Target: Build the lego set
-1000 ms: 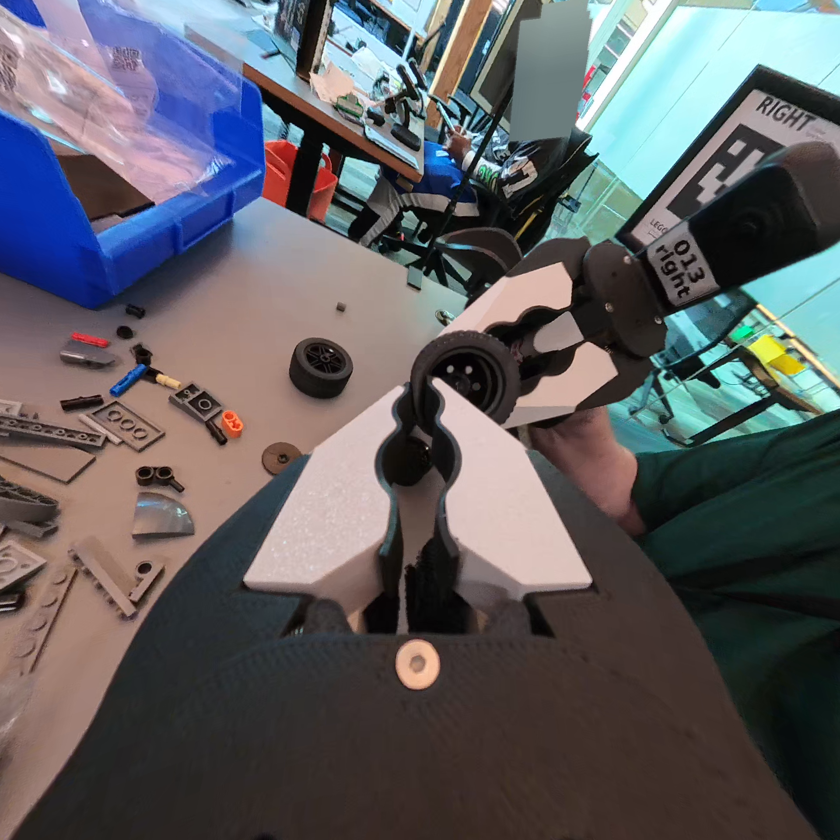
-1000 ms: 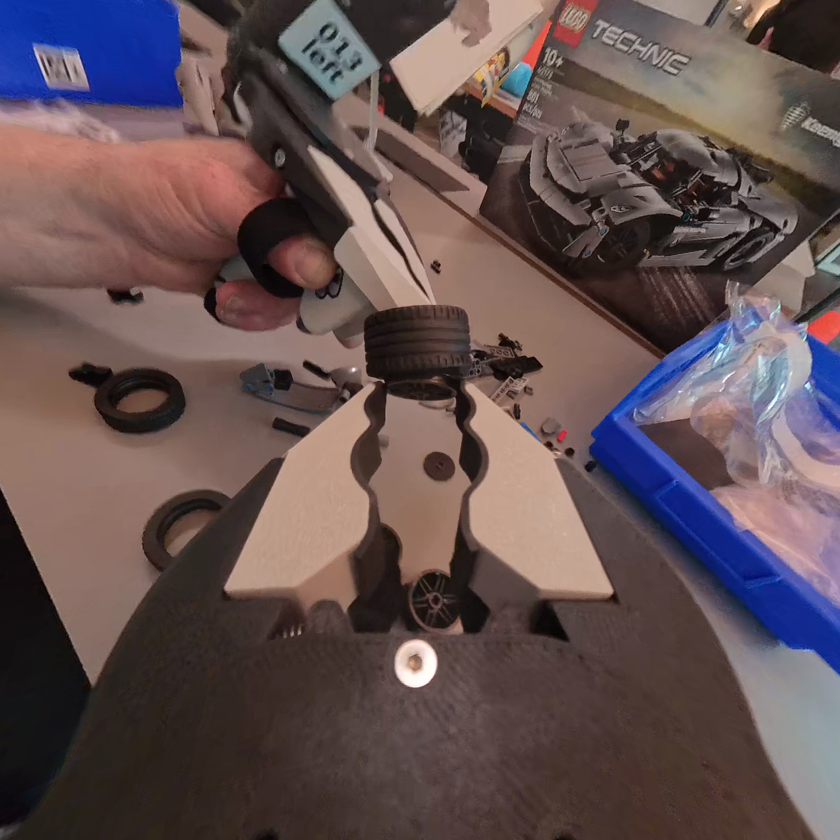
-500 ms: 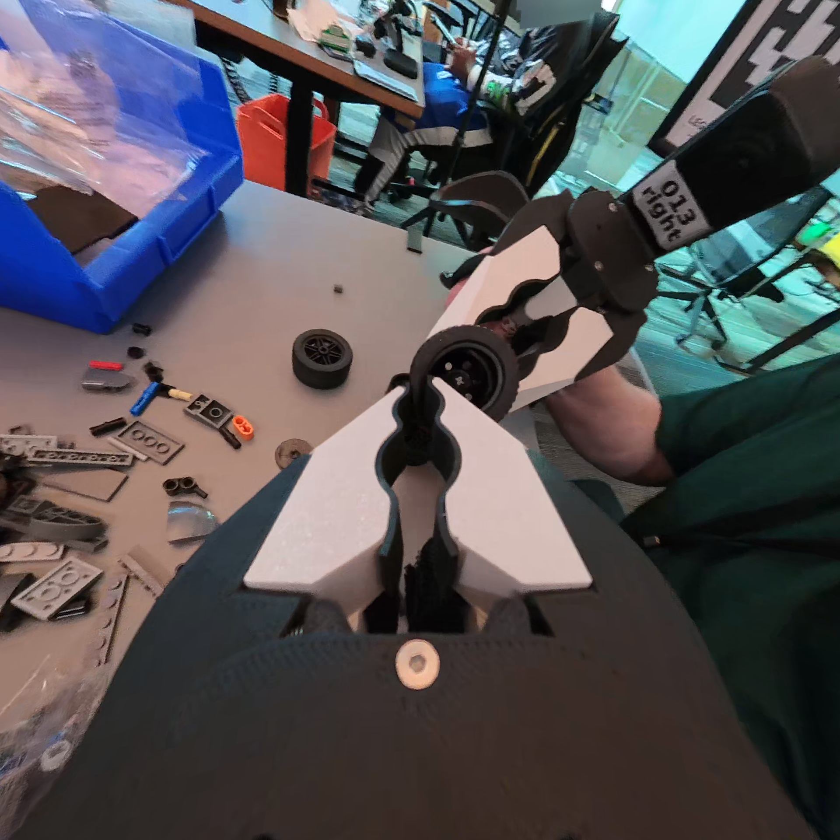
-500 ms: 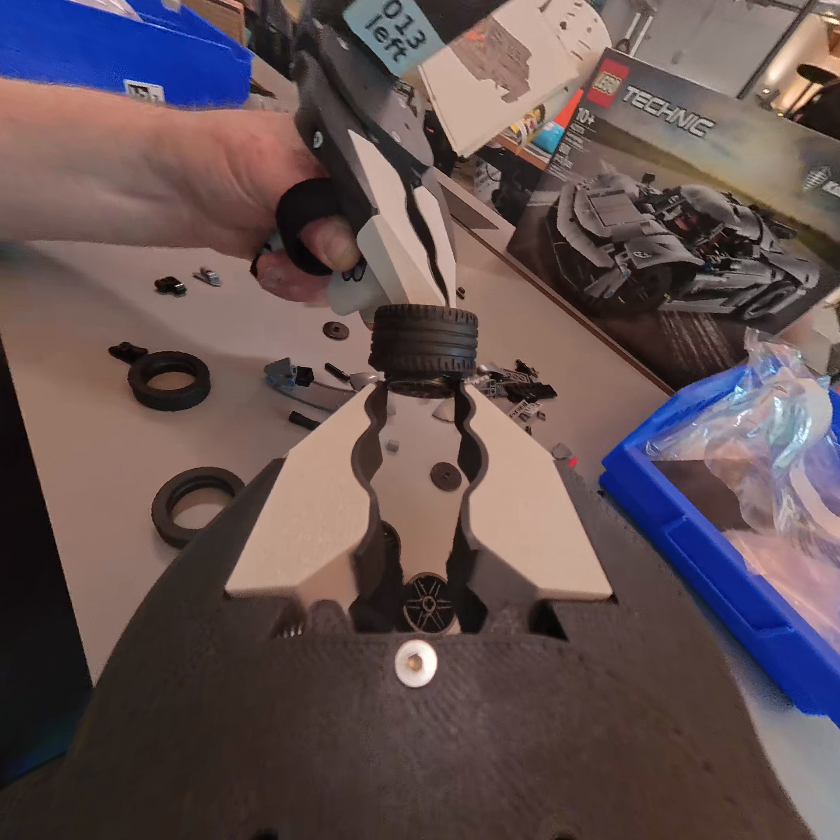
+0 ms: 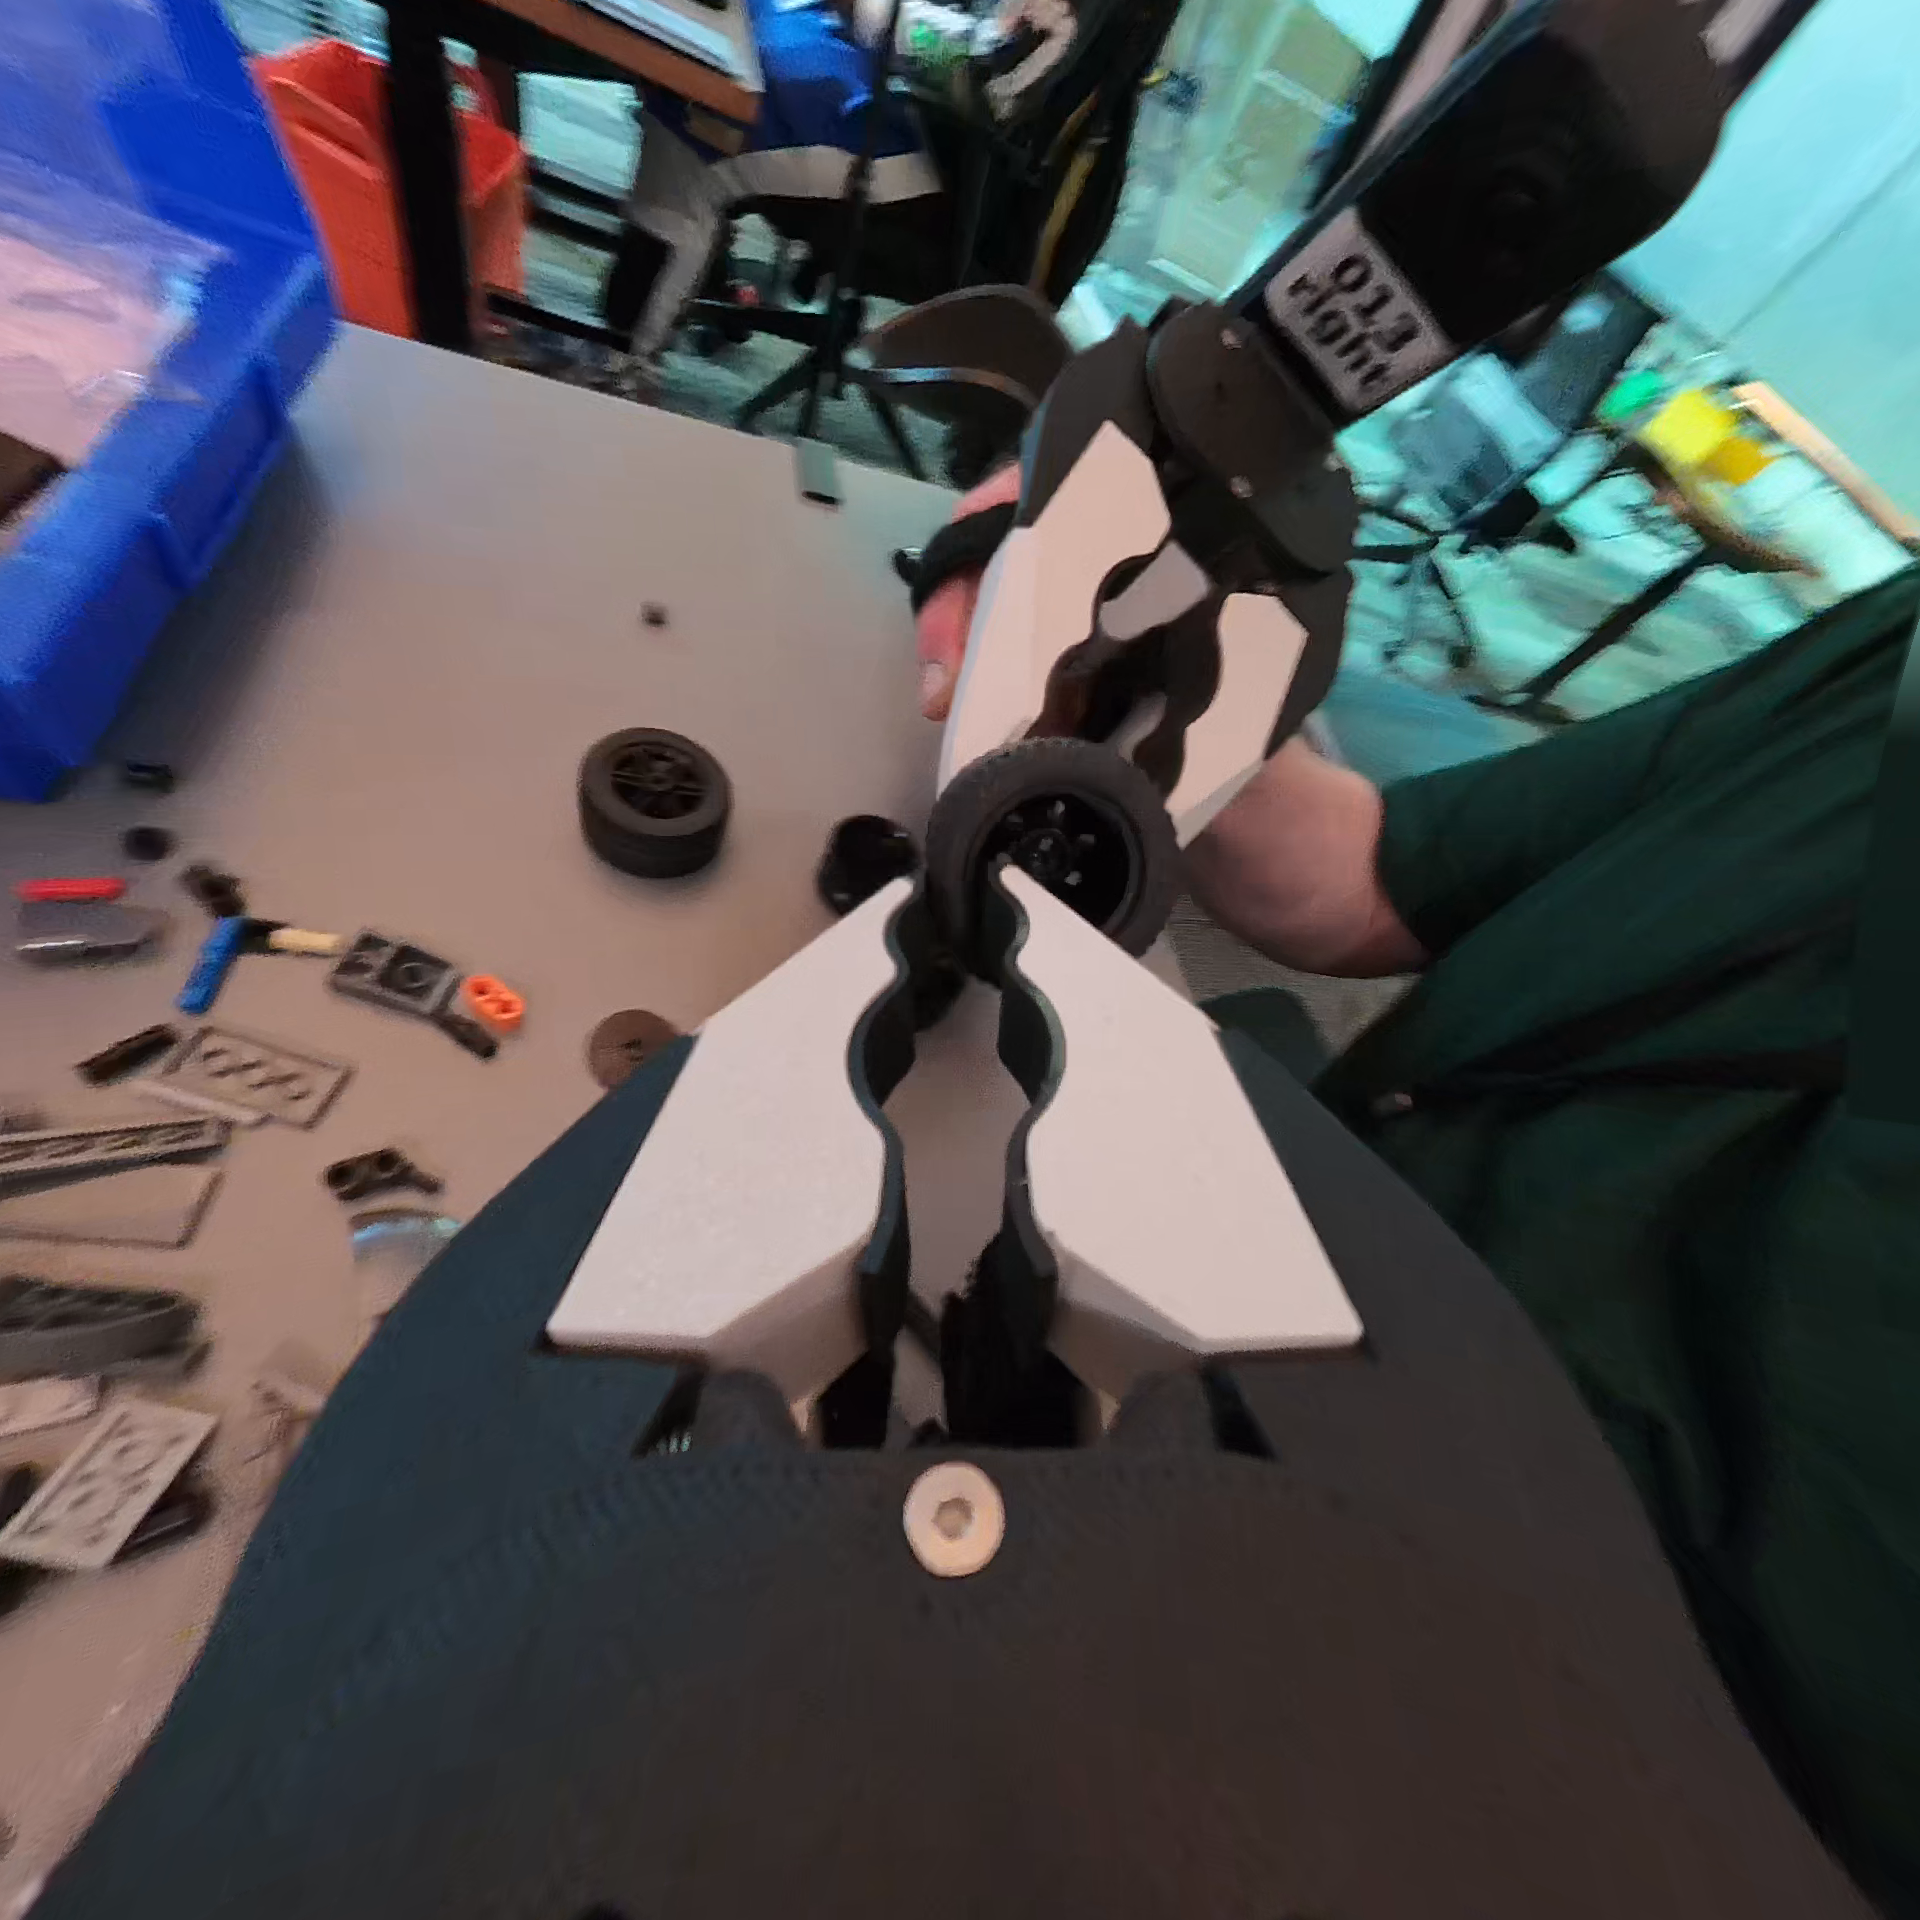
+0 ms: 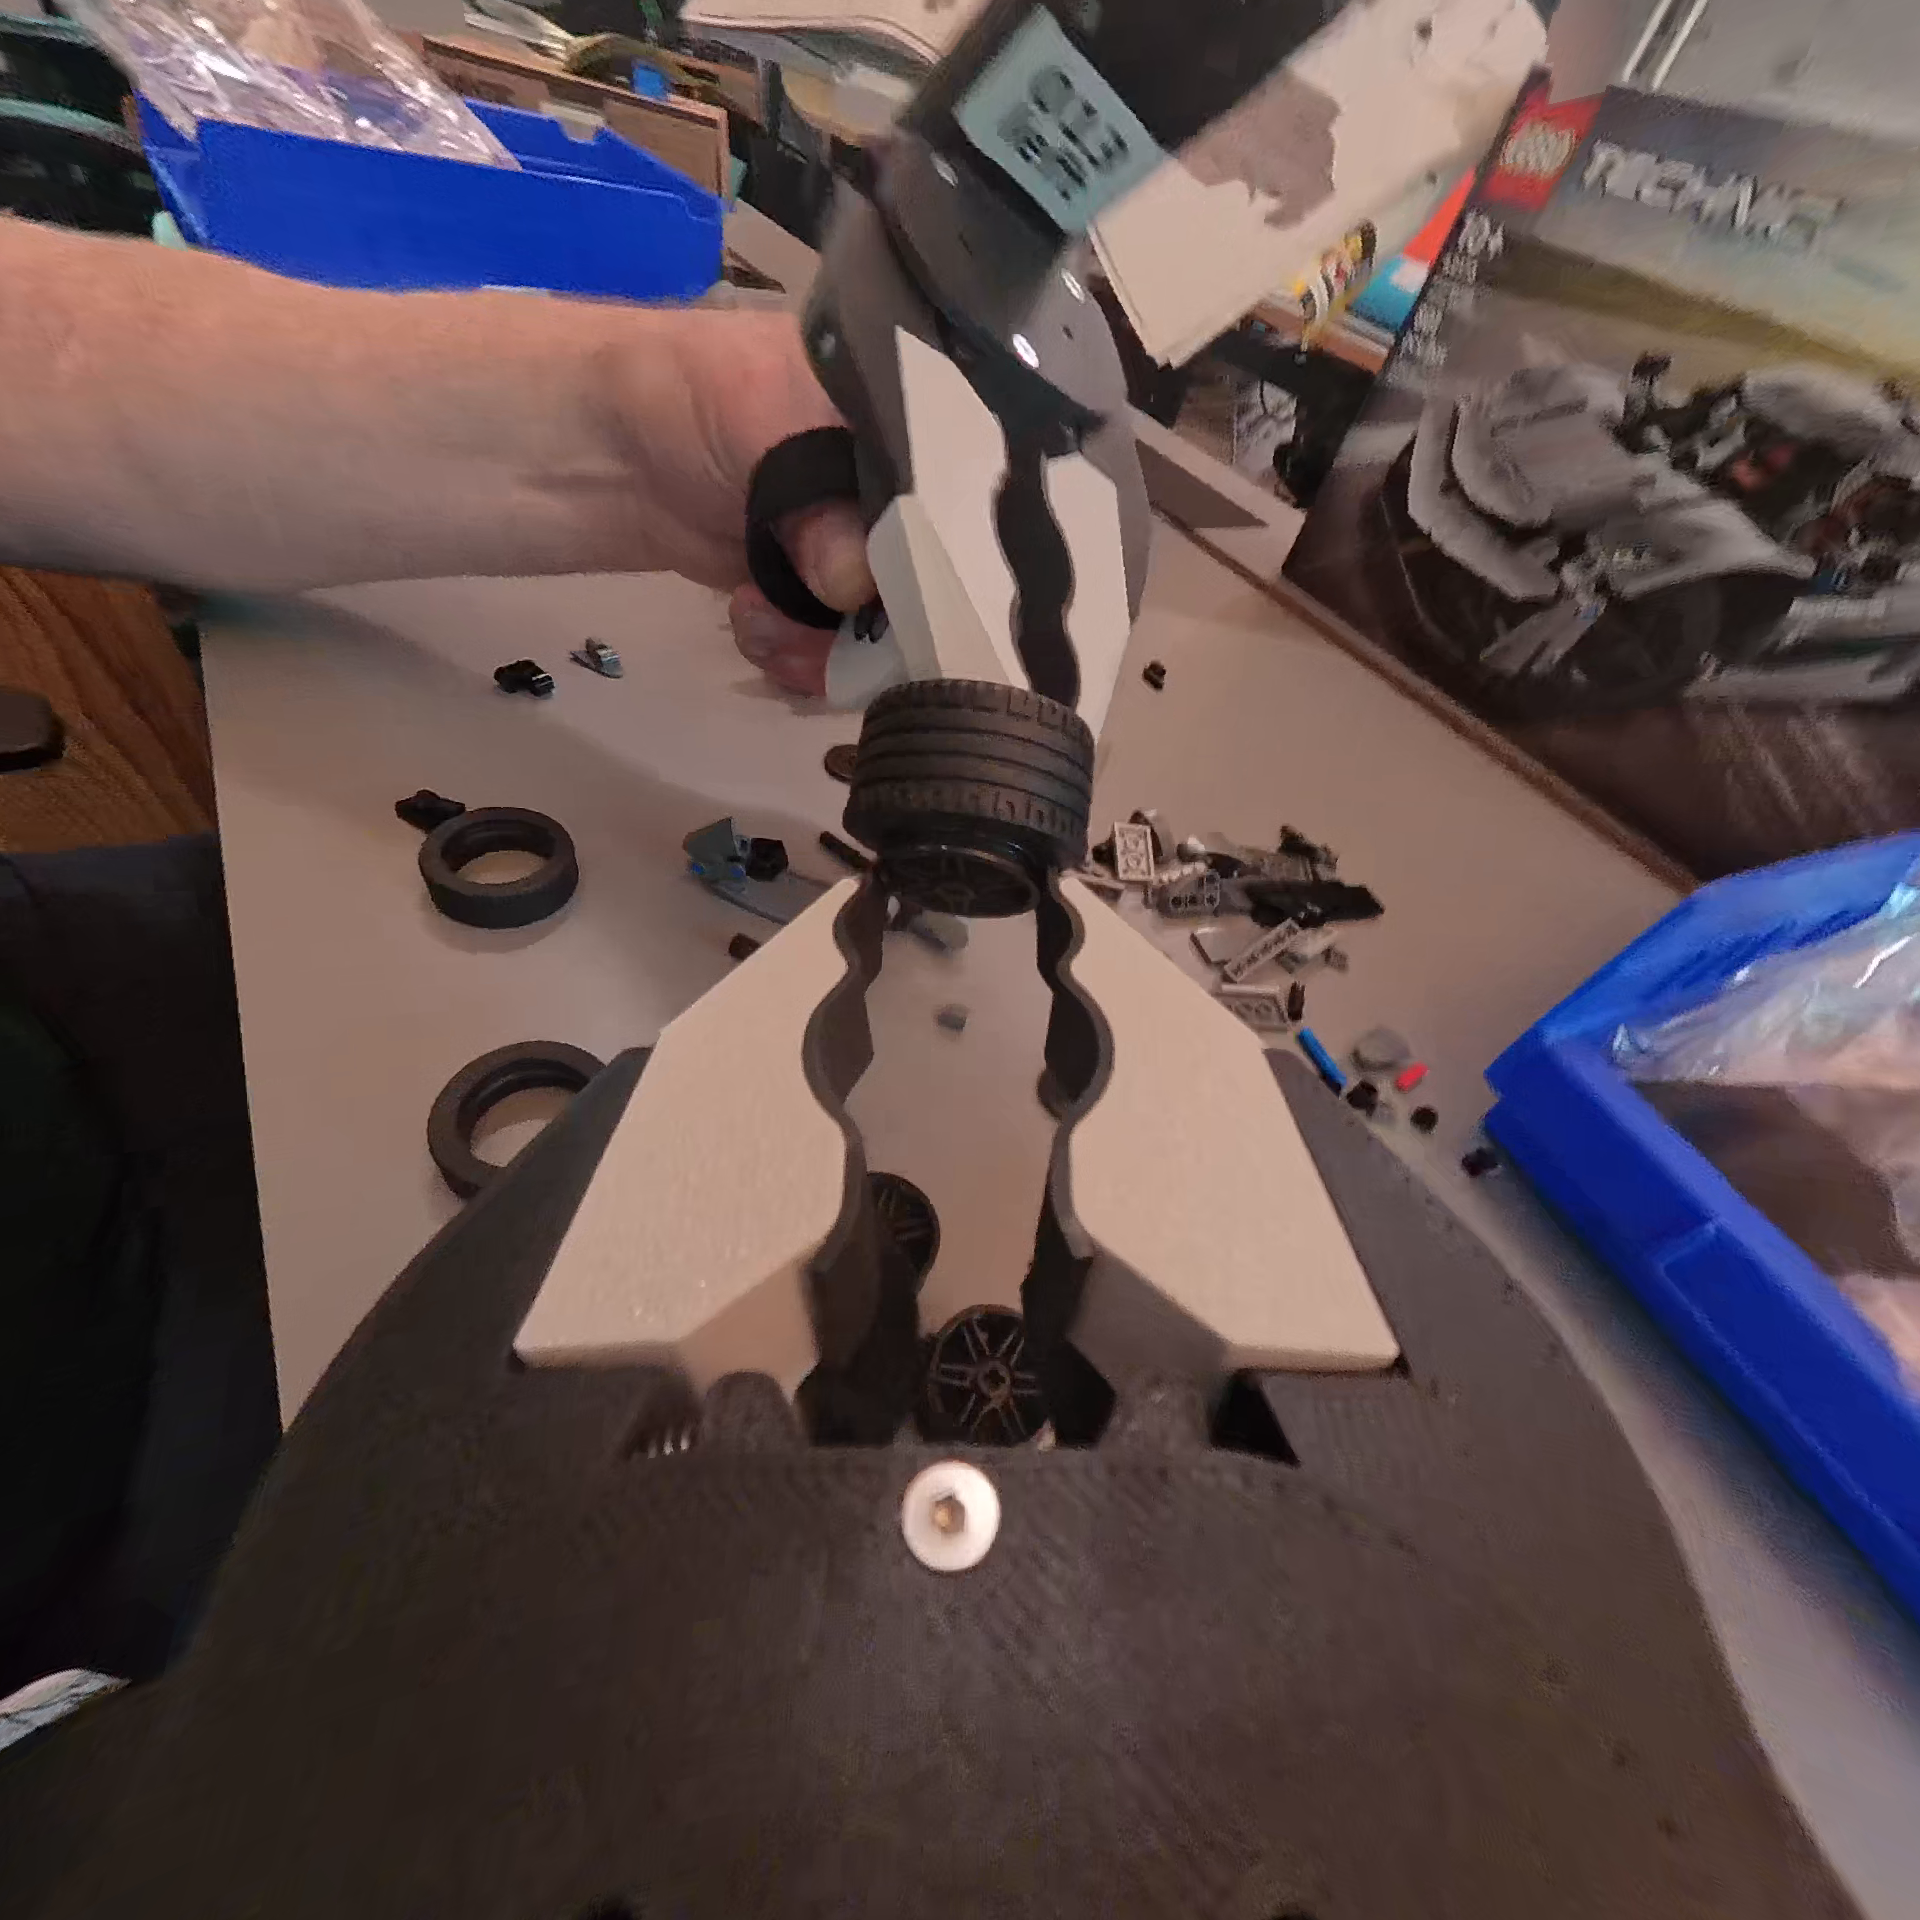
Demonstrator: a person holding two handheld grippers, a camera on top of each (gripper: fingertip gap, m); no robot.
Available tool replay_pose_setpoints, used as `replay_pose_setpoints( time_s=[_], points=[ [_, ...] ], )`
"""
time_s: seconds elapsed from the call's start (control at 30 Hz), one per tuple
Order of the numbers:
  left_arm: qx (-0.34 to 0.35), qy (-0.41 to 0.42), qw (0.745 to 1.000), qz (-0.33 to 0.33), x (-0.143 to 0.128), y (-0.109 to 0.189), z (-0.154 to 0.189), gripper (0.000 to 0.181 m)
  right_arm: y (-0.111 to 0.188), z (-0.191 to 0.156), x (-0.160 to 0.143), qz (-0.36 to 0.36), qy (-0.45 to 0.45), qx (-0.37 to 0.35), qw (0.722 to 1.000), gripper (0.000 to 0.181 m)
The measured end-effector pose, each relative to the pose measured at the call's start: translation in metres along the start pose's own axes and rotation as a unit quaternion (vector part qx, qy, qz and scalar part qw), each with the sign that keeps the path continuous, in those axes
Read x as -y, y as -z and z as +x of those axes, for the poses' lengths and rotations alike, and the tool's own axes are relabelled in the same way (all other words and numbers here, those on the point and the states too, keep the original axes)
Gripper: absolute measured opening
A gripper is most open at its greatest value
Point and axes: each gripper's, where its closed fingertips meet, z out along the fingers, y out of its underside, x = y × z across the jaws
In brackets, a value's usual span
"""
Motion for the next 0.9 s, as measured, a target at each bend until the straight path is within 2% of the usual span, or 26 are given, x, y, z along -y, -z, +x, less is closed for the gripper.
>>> replay_pose_setpoints(
  time_s=[0.03,0.07,0.17,0.27,0.37,0.43,0.63,0.87,0.9],
  points=[
    [0.023,-0.007,1.0,0.011,0.004,0.001,-0.005,0.01,-0.001,0.003,-0.003,-0.002,-0.017,0.0,1.0,0.028],
    [0.034,-0.012,0.999,0.032,0.01,0.005,-0.006,0.021,-0.002,0.005,-0.004,-0.001,-0.034,0.001,0.999,0.028],
    [0.082,-0.067,0.993,0.042,0.013,0.017,-0.006,0.028,-0.001,0.012,-0.009,-0.003,-0.07,0.001,0.998,0.028],
    [0.087,-0.102,0.991,0.026,0.01,0.015,0.008,0.032,-0.001,0.009,-0.007,0.002,-0.062,0.009,0.998,0.028],
    [0.119,-0.121,0.985,-0.013,0.001,0.007,0.004,0.033,-0.005,0.009,-0.009,-0.019,-0.041,-0.006,0.999,0.028],
    [0.087,-0.114,0.99,-0.006,0.0,0.005,0.014,0.017,-0.005,0.009,-0.007,-0.013,-0.044,-0.01,0.999,0.028],
    [0.087,-0.116,0.989,-0.016,-0.007,-0.002,0.016,0.015,-0.005,0.007,-0.005,-0.03,-0.004,-0.039,0.999,0.028],
    [0.003,-0.107,0.994,-0.009,-0.009,0.005,0.037,0.007,-0.004,-0.011,0.004,-0.001,-0.005,0.031,1.0,0.027],
    [-0.014,-0.111,0.994,-0.008,-0.009,0.006,0.042,0.006,-0.003,-0.012,0.004,0.001,-0.007,0.038,0.999,0.007]
  ],
)
